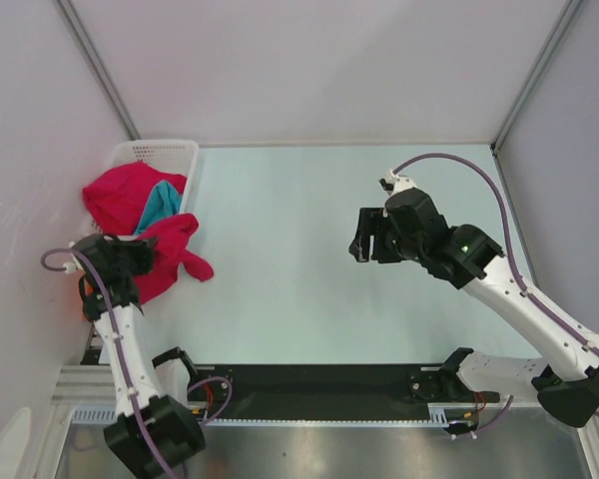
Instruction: Fold and stack the t-shirts
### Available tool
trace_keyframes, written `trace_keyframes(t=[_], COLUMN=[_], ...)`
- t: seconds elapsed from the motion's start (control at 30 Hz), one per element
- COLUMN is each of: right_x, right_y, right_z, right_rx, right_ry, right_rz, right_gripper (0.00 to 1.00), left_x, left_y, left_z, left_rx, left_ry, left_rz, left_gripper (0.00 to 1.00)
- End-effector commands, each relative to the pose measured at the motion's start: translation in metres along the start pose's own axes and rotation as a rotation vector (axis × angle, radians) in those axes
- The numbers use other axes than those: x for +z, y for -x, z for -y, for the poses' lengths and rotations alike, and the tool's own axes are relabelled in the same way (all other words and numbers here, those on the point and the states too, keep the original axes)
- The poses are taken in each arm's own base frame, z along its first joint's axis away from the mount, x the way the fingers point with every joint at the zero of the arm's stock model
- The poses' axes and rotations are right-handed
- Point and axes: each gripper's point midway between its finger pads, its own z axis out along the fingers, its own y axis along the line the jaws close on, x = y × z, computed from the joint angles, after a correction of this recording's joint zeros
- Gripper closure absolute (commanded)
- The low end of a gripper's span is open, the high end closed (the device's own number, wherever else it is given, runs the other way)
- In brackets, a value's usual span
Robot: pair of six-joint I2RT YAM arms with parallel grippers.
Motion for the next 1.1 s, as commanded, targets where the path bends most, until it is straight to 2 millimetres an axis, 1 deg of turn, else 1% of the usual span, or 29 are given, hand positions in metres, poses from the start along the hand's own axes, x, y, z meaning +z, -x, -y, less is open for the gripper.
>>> trace_keyframes(t=[0.0, 0.03, 0.07, 0.1, 0.13, 0.17, 0.2, 0.23, 0.27, 0.3, 0.33, 0.37, 0.43, 0.47, 0.5, 0.57, 0.6, 0.67, 0.7, 0.73, 0.77, 0.8, 0.87, 0.9, 0.97, 1.0, 1.03, 1.07], right_x=[0.007, 0.011, 0.012, 0.019, 0.017, 0.018, 0.024, 0.021, 0.023, 0.024, 0.029, 0.03, 0.037, 0.038, 0.04, 0.043, 0.045, 0.047, 0.048, 0.049, 0.049, 0.051, 0.052, 0.054, 0.053, 0.054, 0.054, 0.053], right_y=[0.022, 0.024, 0.027, 0.027, 0.035, 0.038, 0.039, 0.046, 0.048, 0.05, 0.049, 0.052, 0.049, 0.049, 0.048, 0.044, 0.043, 0.037, 0.034, 0.031, 0.028, 0.021, 0.016, 0.009, 0.006, 0.004, 0.003, 0.003], right_z=[-0.01, -0.012, -0.014, -0.016, -0.021, -0.024, -0.026, -0.03, -0.03, -0.032, -0.032, -0.034, -0.036, -0.037, -0.036, -0.035, -0.033, -0.029, -0.027, -0.025, -0.022, -0.019, -0.014, -0.012, -0.009, -0.008, -0.008, -0.008], right_rx=[-0.012, -0.02, -0.023, -0.029, -0.035, -0.042, -0.049, -0.049, -0.058, -0.059, -0.064, -0.069, -0.073, -0.073, -0.072, -0.074, -0.077, -0.078, -0.077, -0.078, -0.075, -0.075, -0.072, -0.075, -0.07, -0.071, -0.068, -0.068], right_ry=[-0.007, -0.008, -0.004, -0.008, 0.002, 0.005, -0.002, 0.007, 0.003, 0.007, -0.001, 0.004, 0.004, 0.006, 0.004, -0.001, -0.006, -0.016, -0.022, -0.025, -0.03, -0.037, -0.045, -0.051, -0.057, -0.059, -0.062, -0.06], right_rz=[0.041, 0.034, 0.035, 0.02, 0.033, 0.033, 0.022, 0.036, 0.036, 0.036, 0.026, 0.028, 0.009, 0.004, -0.002, -0.013, -0.017, -0.031, -0.038, -0.045, -0.049, -0.068, -0.08, -0.097, -0.104, -0.108, -0.11, -0.11], right_gripper=[0.32, 0.32, 0.32, 0.32, 0.32, 0.32, 0.32, 0.32, 0.32, 0.32, 0.32, 0.32, 0.32, 0.32, 0.32, 0.32, 0.32, 0.32, 0.32, 0.32, 0.32, 0.32, 0.32, 0.32, 0.32, 0.32, 0.32, 0.32], left_x=[0.004, 0.01, 0.012, 0.013, 0.011, 0.009, 0.002, -0.002, -0.003, -0.005, -0.005, -0.005, 0.002, 0.003, 0.006, 0.008, 0.009, 0.008, 0.01, 0.009, 0.007, 0.006, 0.002, -0.002, -0.01, -0.016, -0.02, -0.023], left_y=[0.027, 0.033, 0.036, 0.043, 0.056, 0.064, 0.075, 0.081, 0.084, 0.088, 0.088, 0.087, 0.084, 0.084, 0.082, 0.081, 0.08, 0.08, 0.081, 0.08, 0.08, 0.081, 0.078, 0.084, 0.088, 0.096, 0.095, 0.095], left_z=[0.062, 0.076, 0.083, 0.089, 0.102, 0.109, 0.126, 0.131, 0.131, 0.14, 0.14, 0.141, 0.128, 0.125, 0.113, 0.098, 0.082, 0.065, 0.047, 0.039, 0.034, 0.021, 0.006, -0.001, -0.013, -0.02, -0.03, -0.026], left_rx=[0.078, 0.08, 0.081, 0.086, 0.093, 0.1, 0.14, 0.157, 0.167, 0.201, 0.207, 0.212, 0.199, 0.2, 0.185, 0.179, 0.161, 0.159, 0.131, 0.124, 0.13, 0.105, 0.089, 0.07, 0.061, 0.044, 0.053, 0.061], left_ry=[-0.169, -0.186, -0.194, -0.202, -0.216, -0.221, -0.246, -0.241, -0.221, -0.234, -0.236, -0.244, -0.225, -0.228, -0.212, -0.191, -0.169, -0.148, -0.118, -0.11, -0.111, -0.097, -0.085, -0.087, -0.075, -0.063, -0.017, -0.014], left_rz=[-0.072, -0.115, -0.138, -0.135, -0.111, -0.09, -0.058, -0.04, -0.033, -0.024, -0.029, -0.045, -0.065, -0.069, -0.076, -0.081, -0.087, -0.08, -0.08, -0.08, -0.078, -0.083, -0.087, -0.075, -0.058, -0.03, -0.031, -0.026], left_gripper=[1.0, 1.0, 1.0, 1.0, 1.0, 1.0, 1.0, 1.0, 1.0, 1.0, 1.0, 1.0, 1.0, 1.0, 1.0, 1.0, 1.0, 1.0, 1.0, 1.0, 1.0, 1.0, 1.0, 1.0, 1.0, 1.0, 1.0, 1.0])
